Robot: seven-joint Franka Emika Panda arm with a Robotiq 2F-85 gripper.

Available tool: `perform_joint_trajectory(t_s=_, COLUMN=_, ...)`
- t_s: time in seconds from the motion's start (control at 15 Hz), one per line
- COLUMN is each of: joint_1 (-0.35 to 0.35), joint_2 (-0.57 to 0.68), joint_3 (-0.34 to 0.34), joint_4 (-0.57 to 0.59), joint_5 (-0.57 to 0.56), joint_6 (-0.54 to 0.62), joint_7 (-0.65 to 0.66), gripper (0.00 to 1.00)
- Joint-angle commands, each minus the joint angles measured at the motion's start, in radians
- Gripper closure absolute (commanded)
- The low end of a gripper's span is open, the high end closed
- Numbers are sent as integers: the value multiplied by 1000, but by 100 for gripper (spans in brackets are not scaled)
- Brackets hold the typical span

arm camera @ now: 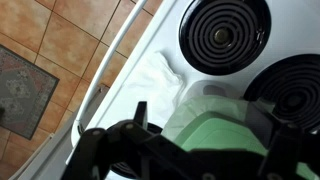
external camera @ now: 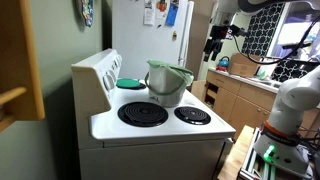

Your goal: Use the piece of tissue to wipe the oven handle

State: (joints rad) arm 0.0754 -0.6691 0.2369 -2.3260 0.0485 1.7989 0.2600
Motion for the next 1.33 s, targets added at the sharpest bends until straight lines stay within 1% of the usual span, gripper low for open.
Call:
perform_joint_trajectory(t_s=0.0, joint_1=9, joint_2=2, joint_3=-6, joint_4=2, joint_5=-5, joint_6=-1, joint_7=5, gripper=0)
perform_joint_trajectory(t_s=0.2, joint_1=9, joint_2=2, joint_3=-6, joint_4=2, joint_5=-5, joint_6=-1, joint_7=5, gripper=0)
perform_joint_trajectory(t_s=0.27, joint_1=11, joint_2=10, joint_3=-17, joint_4=-7, joint_5=-5, joint_6=-11, joint_7=-16, gripper=0)
perform_joint_trajectory(t_s=0.33, joint_1=23, joint_2=19, joint_3=-43, joint_4=-22, joint_5=7, joint_6=-29, joint_7=-67, gripper=0)
perform_joint_trajectory(t_s=0.4, joint_1=25, joint_2=16, joint_3=-55, joint_4=-43, joint_5=0, joint_6=-15, joint_7=-99, gripper=0)
perform_joint_trajectory(t_s=0.53, joint_1=42, joint_2=8, joint_3=-99, joint_4=-87, joint_5=1, joint_6=13, joint_7=-219, gripper=0)
perform_joint_trajectory(t_s=0.67, joint_1=61, joint_2=-13, joint_3=-146, joint_4=-144, joint_5=1, joint_6=74, joint_7=-358, gripper=0)
perform_joint_trajectory(t_s=0.8, joint_1=76, joint_2=-30, joint_3=-186, joint_4=-204, joint_5=18, joint_6=176, joint_7=-457, gripper=0)
perform_joint_trajectory(t_s=0.87, joint_1=79, joint_2=-40, joint_3=-196, joint_4=-243, joint_5=4, joint_6=246, joint_7=-499, gripper=0)
perform_joint_trajectory(t_s=1.0, joint_1=106, joint_2=-48, joint_3=-240, joint_4=-305, joint_5=7, joint_6=325, joint_7=-625, gripper=0)
perform_joint_trajectory(t_s=1.13, joint_1=130, joint_2=-46, joint_3=-283, joint_4=-354, joint_5=-2, joint_6=372, joint_7=-749, gripper=0)
perform_joint_trajectory(t_s=1.2, joint_1=126, joint_2=-35, joint_3=-288, joint_4=-366, joint_5=-18, joint_6=384, joint_7=-773, gripper=0)
perform_joint_trajectory(t_s=1.27, joint_1=111, joint_2=-6, joint_3=-264, joint_4=-308, joint_5=-11, joint_6=343, joint_7=-699, gripper=0)
